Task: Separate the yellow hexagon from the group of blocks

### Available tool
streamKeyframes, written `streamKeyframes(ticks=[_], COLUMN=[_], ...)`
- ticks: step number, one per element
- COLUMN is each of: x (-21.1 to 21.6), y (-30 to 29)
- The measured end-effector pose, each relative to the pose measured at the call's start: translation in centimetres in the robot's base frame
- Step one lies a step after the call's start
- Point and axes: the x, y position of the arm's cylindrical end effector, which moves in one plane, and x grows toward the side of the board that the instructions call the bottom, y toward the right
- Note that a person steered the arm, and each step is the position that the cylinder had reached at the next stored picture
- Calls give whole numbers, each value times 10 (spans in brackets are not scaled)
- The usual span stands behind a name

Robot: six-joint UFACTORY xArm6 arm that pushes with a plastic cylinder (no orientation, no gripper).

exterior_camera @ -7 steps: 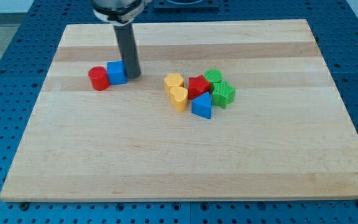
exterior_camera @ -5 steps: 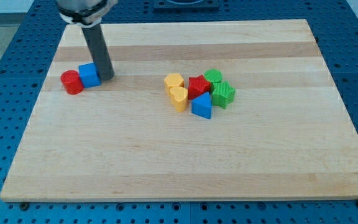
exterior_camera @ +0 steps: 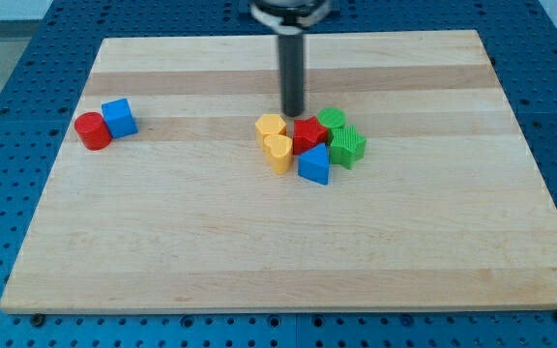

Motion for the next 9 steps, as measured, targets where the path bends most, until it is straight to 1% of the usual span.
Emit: streamKeyframes(ticks=[1,2,3,5,9], x=[22,42,44,46,58], y=[46,57,47,-28,-144])
